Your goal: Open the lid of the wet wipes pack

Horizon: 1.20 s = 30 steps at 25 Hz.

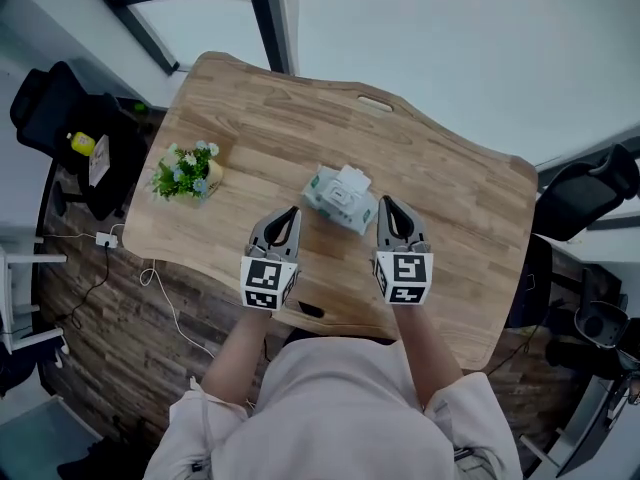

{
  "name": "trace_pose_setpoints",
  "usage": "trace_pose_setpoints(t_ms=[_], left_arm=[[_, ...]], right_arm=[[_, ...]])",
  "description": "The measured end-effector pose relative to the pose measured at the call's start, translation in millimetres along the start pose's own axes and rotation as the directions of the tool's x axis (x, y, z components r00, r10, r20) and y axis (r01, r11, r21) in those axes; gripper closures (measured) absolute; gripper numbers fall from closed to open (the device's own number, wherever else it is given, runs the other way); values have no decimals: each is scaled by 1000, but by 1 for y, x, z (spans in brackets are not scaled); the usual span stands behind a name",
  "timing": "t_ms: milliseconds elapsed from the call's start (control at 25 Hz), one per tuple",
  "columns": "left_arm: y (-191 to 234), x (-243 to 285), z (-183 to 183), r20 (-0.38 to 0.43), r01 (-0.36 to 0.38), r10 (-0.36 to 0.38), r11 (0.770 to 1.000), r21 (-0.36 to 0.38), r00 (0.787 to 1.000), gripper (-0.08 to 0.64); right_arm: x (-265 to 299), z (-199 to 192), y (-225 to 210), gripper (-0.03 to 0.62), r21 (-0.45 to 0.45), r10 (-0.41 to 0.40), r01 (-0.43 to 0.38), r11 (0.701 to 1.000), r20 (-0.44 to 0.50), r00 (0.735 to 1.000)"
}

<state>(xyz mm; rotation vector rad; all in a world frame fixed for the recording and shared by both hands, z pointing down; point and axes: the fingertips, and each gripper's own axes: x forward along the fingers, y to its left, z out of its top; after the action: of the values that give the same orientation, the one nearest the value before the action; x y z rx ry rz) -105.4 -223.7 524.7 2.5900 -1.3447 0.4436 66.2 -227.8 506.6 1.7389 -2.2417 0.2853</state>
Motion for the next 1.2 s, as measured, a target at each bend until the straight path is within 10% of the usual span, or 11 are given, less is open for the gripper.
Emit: trace_pose_setpoints(t_ms=[480,1200], left_arm=[[-20,-85,91,235,-60,57,998,4,970,538],[-42,-131,126,328,-75,68,997,10,942,538]], right_arm=[[-104,59,2,586,69,-12,-1,998,182,983],[-160,92,0,586,86,-27,4,996,269,963]])
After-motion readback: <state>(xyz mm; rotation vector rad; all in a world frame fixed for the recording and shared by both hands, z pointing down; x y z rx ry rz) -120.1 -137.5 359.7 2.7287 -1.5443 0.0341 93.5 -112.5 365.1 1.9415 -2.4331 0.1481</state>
